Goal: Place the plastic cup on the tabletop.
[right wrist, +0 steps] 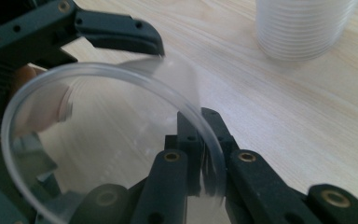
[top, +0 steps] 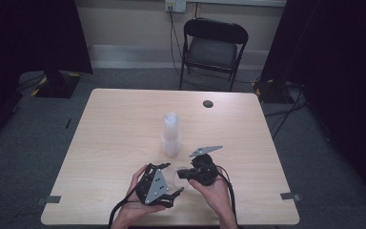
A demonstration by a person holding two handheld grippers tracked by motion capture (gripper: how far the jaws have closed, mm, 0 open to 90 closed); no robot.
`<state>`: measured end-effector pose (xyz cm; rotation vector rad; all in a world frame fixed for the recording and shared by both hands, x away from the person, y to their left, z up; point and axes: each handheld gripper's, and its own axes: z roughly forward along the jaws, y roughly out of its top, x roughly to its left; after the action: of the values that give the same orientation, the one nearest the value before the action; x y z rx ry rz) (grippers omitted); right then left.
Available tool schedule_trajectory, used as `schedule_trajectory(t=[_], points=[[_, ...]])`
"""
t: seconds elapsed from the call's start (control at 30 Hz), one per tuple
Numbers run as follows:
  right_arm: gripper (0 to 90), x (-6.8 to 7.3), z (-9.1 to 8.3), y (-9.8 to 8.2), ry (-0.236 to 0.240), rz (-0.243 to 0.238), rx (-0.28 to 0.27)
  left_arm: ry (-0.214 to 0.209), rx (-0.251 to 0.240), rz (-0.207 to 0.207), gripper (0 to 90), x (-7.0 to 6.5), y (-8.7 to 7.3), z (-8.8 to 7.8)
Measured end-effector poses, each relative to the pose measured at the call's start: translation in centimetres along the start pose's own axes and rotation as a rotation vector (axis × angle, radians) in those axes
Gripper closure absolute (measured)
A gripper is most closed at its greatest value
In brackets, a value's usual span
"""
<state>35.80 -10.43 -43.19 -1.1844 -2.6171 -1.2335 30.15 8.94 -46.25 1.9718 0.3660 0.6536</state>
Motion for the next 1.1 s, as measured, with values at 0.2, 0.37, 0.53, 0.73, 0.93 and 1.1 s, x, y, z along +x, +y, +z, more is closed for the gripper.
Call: schedule_trajectory(t=[0.2,0.37,0.53,0.73,0.93,1.1], points=[[87.2,0.1,0.6,0.2,-0.002,0.001,0.031,0.013,-0.009,0.016,15.3,-0.3,0.4,0.1],[87.3,0.0,0.9,0.3,0.011,0.006,0.047,0.001,-0.003,0.021,18.6,-0.6,0.4,0.3],[87.2,0.4,1.3,0.4,0.025,-0.006,0.076,-0.003,0.007,0.035,24.2,-1.0,0.4,0.7],[86.6,0.4,1.4,0.4,0.019,-0.002,0.085,0.002,0.004,0.038,27.1,-0.9,0.4,0.7],[86.3,0.3,1.5,0.5,0.017,0.006,0.079,-0.004,-0.003,0.024,27.9,-0.7,0.3,0.7],[84.9,0.3,1.6,0.5,0.021,0.008,0.078,-0.023,-0.025,-0.013,28.7,-0.3,0.0,0.6]])
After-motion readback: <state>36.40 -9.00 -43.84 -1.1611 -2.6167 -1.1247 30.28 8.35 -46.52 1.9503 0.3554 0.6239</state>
